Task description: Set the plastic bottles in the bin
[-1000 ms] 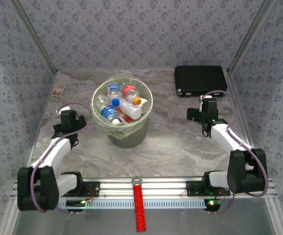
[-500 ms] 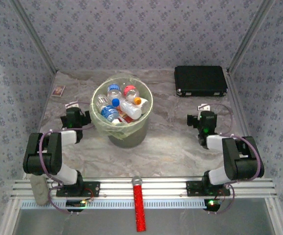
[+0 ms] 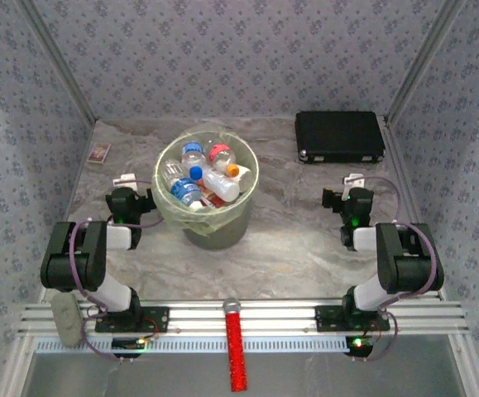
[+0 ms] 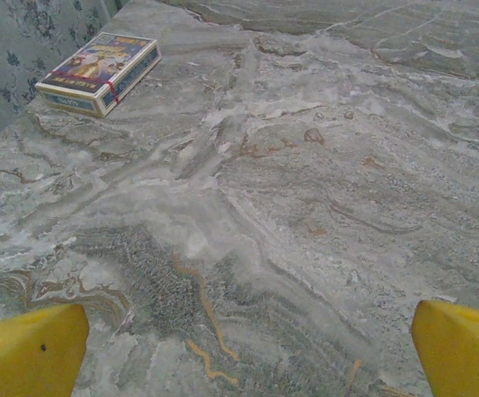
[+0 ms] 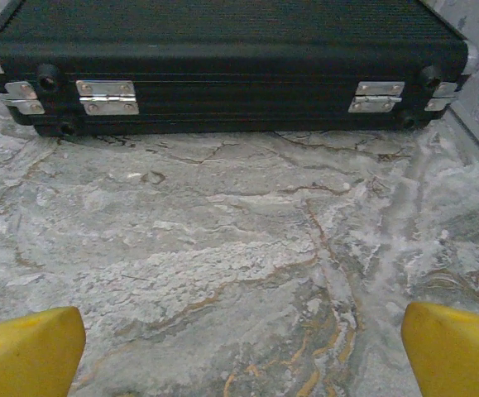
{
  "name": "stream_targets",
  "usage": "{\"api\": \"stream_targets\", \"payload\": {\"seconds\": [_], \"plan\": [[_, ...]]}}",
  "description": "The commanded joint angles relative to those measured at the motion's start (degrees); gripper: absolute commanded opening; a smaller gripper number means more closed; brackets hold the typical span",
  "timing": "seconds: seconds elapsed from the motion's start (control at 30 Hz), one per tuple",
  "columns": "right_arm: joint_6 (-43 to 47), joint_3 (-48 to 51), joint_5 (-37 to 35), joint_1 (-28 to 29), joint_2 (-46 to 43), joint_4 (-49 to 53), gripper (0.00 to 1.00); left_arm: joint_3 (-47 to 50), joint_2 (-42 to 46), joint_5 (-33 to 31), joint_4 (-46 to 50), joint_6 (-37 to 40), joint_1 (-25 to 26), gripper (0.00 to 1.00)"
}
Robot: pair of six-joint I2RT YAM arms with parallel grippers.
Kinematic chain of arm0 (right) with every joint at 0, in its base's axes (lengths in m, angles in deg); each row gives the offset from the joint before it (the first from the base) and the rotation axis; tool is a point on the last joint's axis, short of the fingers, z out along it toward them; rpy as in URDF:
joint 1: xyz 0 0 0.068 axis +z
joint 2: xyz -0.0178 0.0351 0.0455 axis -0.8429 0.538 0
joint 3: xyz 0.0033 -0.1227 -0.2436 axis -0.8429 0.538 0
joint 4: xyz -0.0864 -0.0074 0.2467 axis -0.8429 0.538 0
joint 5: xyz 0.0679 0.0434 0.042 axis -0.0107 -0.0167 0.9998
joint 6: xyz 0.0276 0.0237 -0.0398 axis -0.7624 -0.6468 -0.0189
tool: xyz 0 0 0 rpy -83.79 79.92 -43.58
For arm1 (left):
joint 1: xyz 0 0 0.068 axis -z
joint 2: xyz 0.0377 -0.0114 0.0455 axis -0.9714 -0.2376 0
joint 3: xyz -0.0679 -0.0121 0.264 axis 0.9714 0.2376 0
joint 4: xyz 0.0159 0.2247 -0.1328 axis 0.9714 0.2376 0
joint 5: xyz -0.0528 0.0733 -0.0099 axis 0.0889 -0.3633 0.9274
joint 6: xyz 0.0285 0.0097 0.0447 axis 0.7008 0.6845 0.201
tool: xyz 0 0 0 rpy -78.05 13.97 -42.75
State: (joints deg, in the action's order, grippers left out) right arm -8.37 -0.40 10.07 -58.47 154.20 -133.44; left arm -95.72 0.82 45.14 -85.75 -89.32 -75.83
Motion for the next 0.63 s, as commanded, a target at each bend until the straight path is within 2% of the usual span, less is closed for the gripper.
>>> {"api": "stream_targets", "payload": {"seconds": [0.0, 0.6], "plan": [[-1.03, -1.05, 1.26, -0.10, 0.16, 0.38, 1.00, -0.02, 0.30, 0.85, -2.64, 0.99, 0.20, 1.00], [-1.01, -1.15, 1.62, -0.28, 0.28, 0.56, 1.00, -0.08, 0.31, 0.85, -2.56, 0.94, 0.30, 1.00]]}}
